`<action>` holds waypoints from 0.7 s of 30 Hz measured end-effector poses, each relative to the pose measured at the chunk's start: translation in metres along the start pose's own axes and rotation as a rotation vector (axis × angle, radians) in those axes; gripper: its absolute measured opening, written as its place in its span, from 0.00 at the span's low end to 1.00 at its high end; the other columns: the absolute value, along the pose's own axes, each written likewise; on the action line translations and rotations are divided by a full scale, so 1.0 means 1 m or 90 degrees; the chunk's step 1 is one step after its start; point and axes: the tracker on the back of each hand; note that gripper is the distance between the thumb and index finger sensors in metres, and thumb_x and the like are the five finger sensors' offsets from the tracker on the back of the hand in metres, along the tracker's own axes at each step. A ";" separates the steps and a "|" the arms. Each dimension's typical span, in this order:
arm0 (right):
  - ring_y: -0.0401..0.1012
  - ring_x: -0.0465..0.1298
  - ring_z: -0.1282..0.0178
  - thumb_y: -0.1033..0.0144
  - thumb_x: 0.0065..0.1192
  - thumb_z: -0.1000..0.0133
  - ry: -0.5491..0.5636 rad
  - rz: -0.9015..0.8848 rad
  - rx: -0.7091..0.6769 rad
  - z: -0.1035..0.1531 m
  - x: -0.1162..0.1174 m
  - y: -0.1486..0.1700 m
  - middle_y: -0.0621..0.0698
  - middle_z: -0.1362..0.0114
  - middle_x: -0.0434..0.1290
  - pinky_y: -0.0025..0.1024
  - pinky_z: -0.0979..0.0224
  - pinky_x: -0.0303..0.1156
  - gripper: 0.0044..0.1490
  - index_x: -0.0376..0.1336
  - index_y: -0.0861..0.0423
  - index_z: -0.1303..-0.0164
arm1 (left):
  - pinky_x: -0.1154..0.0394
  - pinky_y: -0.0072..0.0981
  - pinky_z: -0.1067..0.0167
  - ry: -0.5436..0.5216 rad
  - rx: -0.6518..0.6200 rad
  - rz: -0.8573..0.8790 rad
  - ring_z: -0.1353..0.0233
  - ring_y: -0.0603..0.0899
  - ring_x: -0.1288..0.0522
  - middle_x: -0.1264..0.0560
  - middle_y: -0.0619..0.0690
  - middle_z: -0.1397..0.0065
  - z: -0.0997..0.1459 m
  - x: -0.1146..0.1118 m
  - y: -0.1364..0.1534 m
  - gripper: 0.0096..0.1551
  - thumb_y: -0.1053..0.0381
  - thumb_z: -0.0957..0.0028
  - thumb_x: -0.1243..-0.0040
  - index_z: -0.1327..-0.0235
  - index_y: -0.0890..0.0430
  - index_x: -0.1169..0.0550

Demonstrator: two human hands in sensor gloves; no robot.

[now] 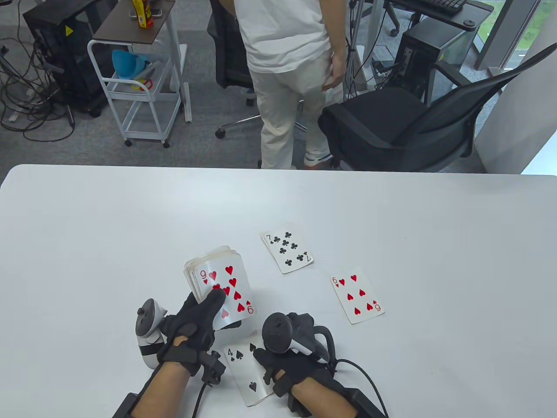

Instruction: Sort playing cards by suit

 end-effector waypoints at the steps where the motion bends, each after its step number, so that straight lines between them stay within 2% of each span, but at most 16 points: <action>1: 0.69 0.47 0.19 0.53 0.76 0.40 0.005 0.011 0.004 0.000 -0.001 0.000 0.68 0.22 0.58 0.76 0.28 0.36 0.27 0.70 0.63 0.47 | 0.14 0.47 0.46 0.006 0.004 -0.008 0.30 0.62 0.21 0.27 0.49 0.25 0.000 -0.001 0.001 0.36 0.39 0.40 0.33 0.23 0.47 0.35; 6: 0.68 0.46 0.19 0.50 0.72 0.40 0.061 -0.049 -0.006 0.006 -0.015 0.010 0.67 0.22 0.58 0.76 0.28 0.36 0.29 0.70 0.62 0.44 | 0.14 0.47 0.46 0.016 0.017 -0.019 0.30 0.62 0.21 0.28 0.49 0.24 -0.001 -0.004 0.005 0.36 0.39 0.40 0.33 0.23 0.47 0.35; 10: 0.68 0.47 0.19 0.47 0.65 0.38 0.174 -0.134 -0.018 0.012 -0.033 0.030 0.68 0.21 0.57 0.76 0.29 0.37 0.31 0.69 0.62 0.42 | 0.14 0.47 0.46 0.022 0.028 -0.031 0.30 0.62 0.21 0.27 0.49 0.25 -0.003 -0.006 0.009 0.36 0.38 0.39 0.34 0.23 0.47 0.35; 15: 0.68 0.47 0.19 0.47 0.62 0.38 0.301 -0.247 -0.037 0.020 -0.047 0.051 0.68 0.20 0.57 0.76 0.29 0.38 0.33 0.68 0.62 0.38 | 0.14 0.47 0.46 0.042 0.049 -0.048 0.30 0.62 0.21 0.27 0.50 0.25 -0.005 -0.013 0.017 0.36 0.38 0.39 0.34 0.23 0.47 0.35; 21: 0.67 0.49 0.19 0.46 0.61 0.38 0.354 -0.302 -0.092 0.022 -0.046 0.050 0.66 0.21 0.59 0.75 0.28 0.40 0.33 0.68 0.62 0.36 | 0.14 0.47 0.46 0.061 0.068 -0.062 0.30 0.62 0.21 0.27 0.49 0.25 -0.005 -0.020 0.024 0.36 0.38 0.39 0.34 0.23 0.47 0.35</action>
Point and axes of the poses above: the tracker on the back of each hand, its own y axis roughly to the little-finger side, its own z axis roughly from the fingertips to the wrist, x = y × z
